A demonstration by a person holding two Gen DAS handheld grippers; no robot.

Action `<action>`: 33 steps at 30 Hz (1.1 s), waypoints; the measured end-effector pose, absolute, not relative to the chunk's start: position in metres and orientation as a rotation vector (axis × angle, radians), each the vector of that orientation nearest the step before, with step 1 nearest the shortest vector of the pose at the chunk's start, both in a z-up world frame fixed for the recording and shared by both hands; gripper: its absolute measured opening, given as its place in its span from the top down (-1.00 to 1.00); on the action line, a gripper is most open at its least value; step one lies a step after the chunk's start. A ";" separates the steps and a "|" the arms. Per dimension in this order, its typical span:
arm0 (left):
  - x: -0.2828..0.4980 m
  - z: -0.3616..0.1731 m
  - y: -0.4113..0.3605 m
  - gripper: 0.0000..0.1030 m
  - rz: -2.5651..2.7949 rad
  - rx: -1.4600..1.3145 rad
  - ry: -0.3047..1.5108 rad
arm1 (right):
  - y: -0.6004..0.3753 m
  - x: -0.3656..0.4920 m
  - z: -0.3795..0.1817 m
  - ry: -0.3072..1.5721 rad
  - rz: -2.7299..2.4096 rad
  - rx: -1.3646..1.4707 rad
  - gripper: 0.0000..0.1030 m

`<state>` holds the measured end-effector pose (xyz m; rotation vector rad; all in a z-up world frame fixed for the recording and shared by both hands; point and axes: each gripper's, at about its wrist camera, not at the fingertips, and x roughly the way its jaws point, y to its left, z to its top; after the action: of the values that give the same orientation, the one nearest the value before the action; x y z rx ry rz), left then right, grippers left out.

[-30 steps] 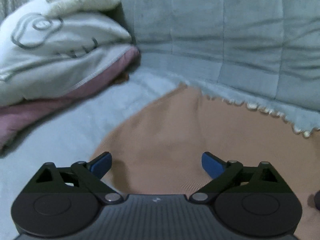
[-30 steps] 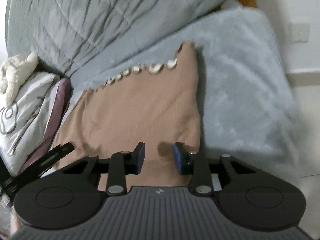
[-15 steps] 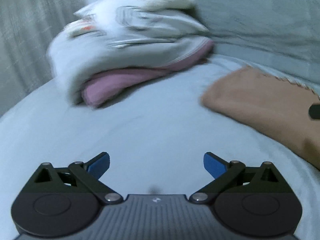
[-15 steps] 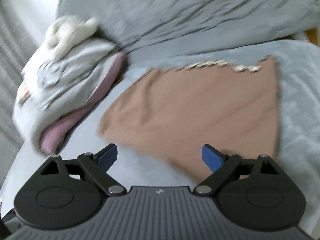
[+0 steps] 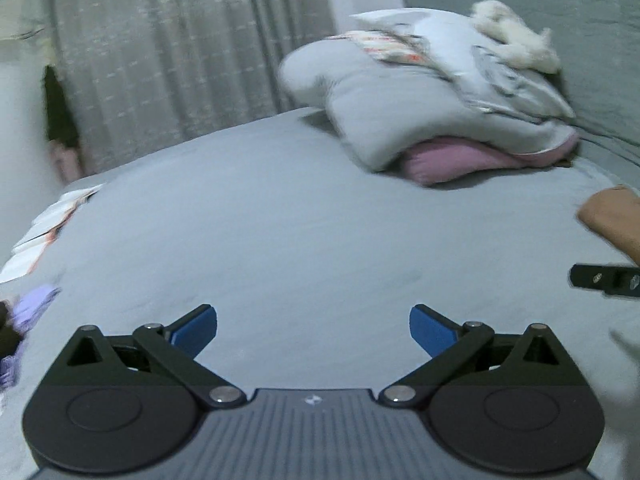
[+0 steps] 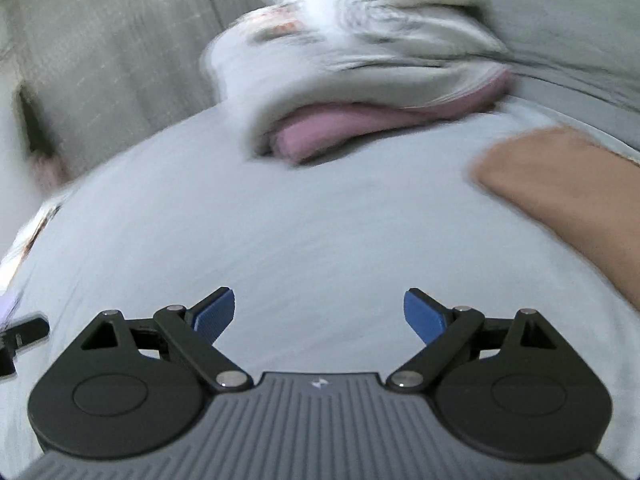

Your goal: Fold clothes

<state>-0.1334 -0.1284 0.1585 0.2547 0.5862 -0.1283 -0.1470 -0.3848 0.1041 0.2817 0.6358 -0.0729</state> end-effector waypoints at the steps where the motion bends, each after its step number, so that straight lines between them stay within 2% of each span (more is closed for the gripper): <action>1: -0.137 0.159 -0.114 -0.99 -0.117 0.252 0.588 | -0.362 -0.147 0.104 0.638 -0.037 0.241 -0.79; 6: -0.152 0.148 -0.045 -0.99 -0.045 0.223 0.622 | -0.269 -0.157 0.108 0.620 0.174 0.080 -0.79; 11: -0.150 0.129 -0.002 -0.98 -0.005 0.167 0.654 | -0.231 -0.163 0.114 0.611 0.251 0.076 -0.79; 18: -0.129 0.103 0.008 -0.99 0.001 0.126 0.657 | -0.221 -0.150 0.111 0.571 0.203 0.030 -0.82; 26: -0.094 0.075 0.027 -0.99 0.059 0.086 0.638 | -0.240 -0.122 0.072 0.686 0.076 0.079 -0.82; 33: -0.075 0.050 0.025 -0.99 0.058 0.116 0.647 | -0.239 -0.111 0.052 0.687 0.049 0.058 -0.82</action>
<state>-0.0746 0.0247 0.0499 0.1161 0.6469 0.0585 -0.1111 -0.2388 0.0523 0.0578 0.6870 0.0487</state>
